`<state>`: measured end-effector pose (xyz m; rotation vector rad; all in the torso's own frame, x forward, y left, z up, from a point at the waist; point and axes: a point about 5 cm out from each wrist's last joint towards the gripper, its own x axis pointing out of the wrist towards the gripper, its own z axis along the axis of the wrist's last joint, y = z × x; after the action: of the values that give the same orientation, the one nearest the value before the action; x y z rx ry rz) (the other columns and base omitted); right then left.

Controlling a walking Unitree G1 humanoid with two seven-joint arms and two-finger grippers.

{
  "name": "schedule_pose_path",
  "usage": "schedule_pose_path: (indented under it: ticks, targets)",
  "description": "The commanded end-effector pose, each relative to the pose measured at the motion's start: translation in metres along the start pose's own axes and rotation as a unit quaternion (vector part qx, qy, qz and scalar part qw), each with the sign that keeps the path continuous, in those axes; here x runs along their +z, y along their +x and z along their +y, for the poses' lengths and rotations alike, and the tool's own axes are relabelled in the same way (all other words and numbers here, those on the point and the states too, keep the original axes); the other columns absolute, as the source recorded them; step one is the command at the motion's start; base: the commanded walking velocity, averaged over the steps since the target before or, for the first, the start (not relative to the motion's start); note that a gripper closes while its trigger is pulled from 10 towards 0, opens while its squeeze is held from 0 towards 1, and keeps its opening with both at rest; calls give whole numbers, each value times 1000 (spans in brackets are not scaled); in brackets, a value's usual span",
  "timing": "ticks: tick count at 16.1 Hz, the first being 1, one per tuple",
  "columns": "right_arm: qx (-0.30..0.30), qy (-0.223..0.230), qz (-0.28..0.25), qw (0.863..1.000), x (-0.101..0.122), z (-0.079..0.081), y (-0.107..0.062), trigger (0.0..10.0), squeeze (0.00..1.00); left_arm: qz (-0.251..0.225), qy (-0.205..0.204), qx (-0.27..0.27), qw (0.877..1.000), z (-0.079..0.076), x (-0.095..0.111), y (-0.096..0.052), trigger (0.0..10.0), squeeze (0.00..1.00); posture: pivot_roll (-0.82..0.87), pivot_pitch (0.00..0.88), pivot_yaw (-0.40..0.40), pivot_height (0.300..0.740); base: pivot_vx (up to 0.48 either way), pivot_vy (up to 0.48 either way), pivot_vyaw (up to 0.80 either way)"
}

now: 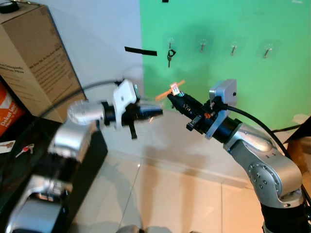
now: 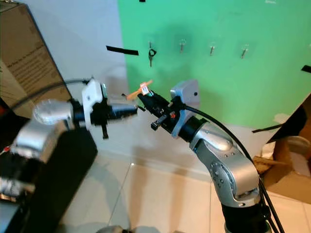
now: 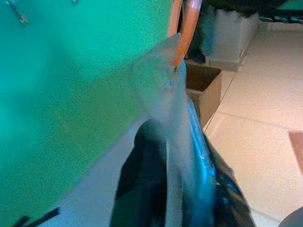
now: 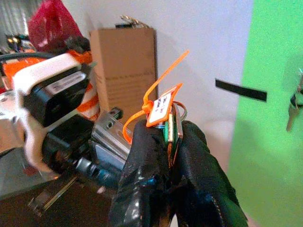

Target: Hang keys on a hook

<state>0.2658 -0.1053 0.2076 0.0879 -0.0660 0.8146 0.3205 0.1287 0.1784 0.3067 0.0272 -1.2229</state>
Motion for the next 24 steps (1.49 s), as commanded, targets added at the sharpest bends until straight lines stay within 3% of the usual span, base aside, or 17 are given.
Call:
schedule_pose_path:
  ticks: [1,6,8,9,10,13,14,15,16,18,20,24]
  targets:
    - [-15,6,6,1000,0,-3,-2,0,0,2,-1,21,1000,-3,-1,-6,10000,1000,-11,0,2,740,0,0,0]
    - [-75,7,25,997,-8,-15,-4,0,0,-1,-30,112,993,-19,-15,-33,10000,1000,3,0,-15,740,0,0,0]
    - [-98,2,39,994,-11,-18,-2,0,0,2,-26,175,984,-20,-17,-34,10000,1000,5,0,-18,740,0,0,0]
    - [-138,-6,47,989,-16,-26,-4,0,0,10,-27,218,975,-22,-19,-32,10000,98,12,0,-22,740,0,0,0]
    - [-196,11,39,980,-22,-36,-8,0,0,10,-32,258,966,-25,-21,-29,10000,0,10,0,-16,740,0,0,0]
    - [-276,45,38,959,-39,-41,-23,0,0,10,-41,341,939,-36,-31,-25,10000,0,-20,0,21,740,0,0,0]
    - [-310,40,55,948,-47,-44,-29,4353,0,15,-37,355,934,-39,-34,-24,10000,0,-41,0,34,740,0,0,0]
    - [-337,42,64,939,-53,-46,-33,10000,0,17,-37,365,930,-41,-36,-23,10000,0,-63,0,44,740,0,0,0]
    - [-374,30,82,923,-58,-50,-39,10000,0,12,-39,367,929,-43,-36,-19,10000,0,-75,0,49,740,0,0,0]
    - [-390,10,86,917,-57,-50,-44,10000,0,10,-47,371,928,-45,-36,-14,10000,0,-79,0,52,740,0,0,0]
    - [-357,15,67,931,-53,-41,-40,10000,0,10,-58,377,924,-48,-38,-10,10000,0,-63,0,45,740,142,0,0]
    - [-372,26,35,927,-49,-42,-37,10000,0,14,-62,386,920,-47,-39,-12,10000,0,-51,0,49,740,324,0,0]
